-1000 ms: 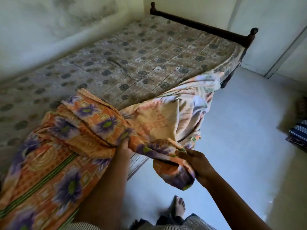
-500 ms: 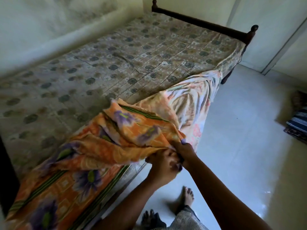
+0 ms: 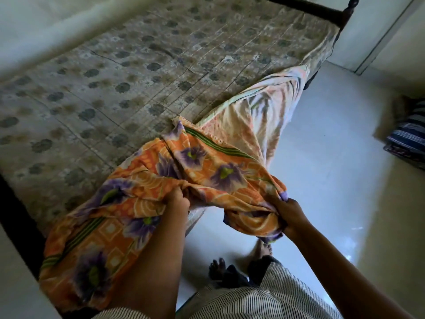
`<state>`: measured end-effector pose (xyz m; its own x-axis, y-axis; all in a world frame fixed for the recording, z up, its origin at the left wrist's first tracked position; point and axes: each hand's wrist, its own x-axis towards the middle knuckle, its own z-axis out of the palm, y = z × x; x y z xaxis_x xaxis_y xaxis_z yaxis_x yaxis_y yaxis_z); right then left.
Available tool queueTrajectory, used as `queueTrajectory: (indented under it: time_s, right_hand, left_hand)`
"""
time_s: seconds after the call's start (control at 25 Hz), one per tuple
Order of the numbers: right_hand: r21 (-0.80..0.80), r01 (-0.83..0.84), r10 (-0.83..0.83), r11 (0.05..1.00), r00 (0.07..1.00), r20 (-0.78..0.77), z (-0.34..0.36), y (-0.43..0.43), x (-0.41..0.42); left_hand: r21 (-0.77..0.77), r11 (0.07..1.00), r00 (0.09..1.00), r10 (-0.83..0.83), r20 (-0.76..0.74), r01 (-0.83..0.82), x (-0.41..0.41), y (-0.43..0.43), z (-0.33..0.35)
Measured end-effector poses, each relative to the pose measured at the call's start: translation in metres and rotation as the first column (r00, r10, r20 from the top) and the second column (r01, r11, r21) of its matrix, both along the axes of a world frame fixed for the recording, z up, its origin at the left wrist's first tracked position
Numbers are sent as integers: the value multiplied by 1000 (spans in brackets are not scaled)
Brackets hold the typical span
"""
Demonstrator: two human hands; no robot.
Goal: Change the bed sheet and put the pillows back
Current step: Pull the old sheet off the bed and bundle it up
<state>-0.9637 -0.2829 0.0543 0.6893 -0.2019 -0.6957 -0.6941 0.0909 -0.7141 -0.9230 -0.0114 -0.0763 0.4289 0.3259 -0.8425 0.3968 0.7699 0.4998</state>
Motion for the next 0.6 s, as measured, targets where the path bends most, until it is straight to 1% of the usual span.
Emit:
queueTrajectory:
  time_s: [0.04, 0.08, 0.12, 0.16, 0.2, 0.24, 0.28, 0.32, 0.36, 0.4, 0.44, 0.48, 0.52, 0.56, 0.6]
  right_hand:
    - [-20, -6, 6, 1000, 1000, -8, -2, -1, -1]
    - [-49, -25, 24, 999, 1000, -18, -5, -1, -1]
    - [-72, -46, 44, 996, 999, -28, -7, 1, 0]
    - [-73, -63, 61, 995, 998, -30, -6, 6, 2]
    - [-20, -69, 69, 997, 997, -37, -3, 12, 5]
    - [92, -73, 78, 993, 996, -50, 0, 20, 8]
    - [232, -71, 88, 970, 994, -64, 4, 28, 11]
    - [318, -68, 94, 945, 993, -67, 6, 36, 14]
    - [313, -65, 86, 948, 995, -56, 5, 40, 15]
    - [250, -48, 61, 967, 997, -43, 2, 42, 15]
    - [174, -19, 22, 985, 1000, -20, 0, 41, 15]
    - [129, 4, -3, 992, 1000, -9, 0, 39, 13]
    - [122, 25, -24, 992, 1000, -8, 0, 36, 11]
    - [134, 49, -48, 990, 999, -14, 0, 31, 10]
    - [147, 59, -57, 987, 998, -22, 2, 28, 7]
  left_hand:
    - [171, 983, 997, -75, 13, 71, 5, 1, 15]
    - [340, 931, 989, -148, 12, 135, 7, -2, 25]
    - [497, 842, 967, -255, 22, 211, 4, -12, 50]
    - [623, 735, 919, -388, 66, 266, -6, -32, 74]
    - [683, 653, 822, -554, 134, 329, -20, -55, 97]
    - [748, 541, 656, -730, 190, 385, -37, -81, 117]
    - [814, 385, 483, -863, 150, 435, -55, -104, 133]
    - [867, 214, 331, -942, 60, 450, -70, -120, 140]
    - [882, 126, 236, -972, 18, 453, -79, -126, 139]
    - [873, 121, 217, -976, 18, 473, -83, -125, 131]
    - [800, 236, 262, -960, 102, 552, -83, -120, 131]
    - [676, 406, 406, -898, 170, 615, -85, -106, 125]
    - [544, 581, 599, -783, 169, 606, -88, -90, 120]
    - [433, 721, 778, -624, 66, 541, -94, -75, 108]
    - [386, 803, 879, -473, -53, 455, -105, -64, 99]
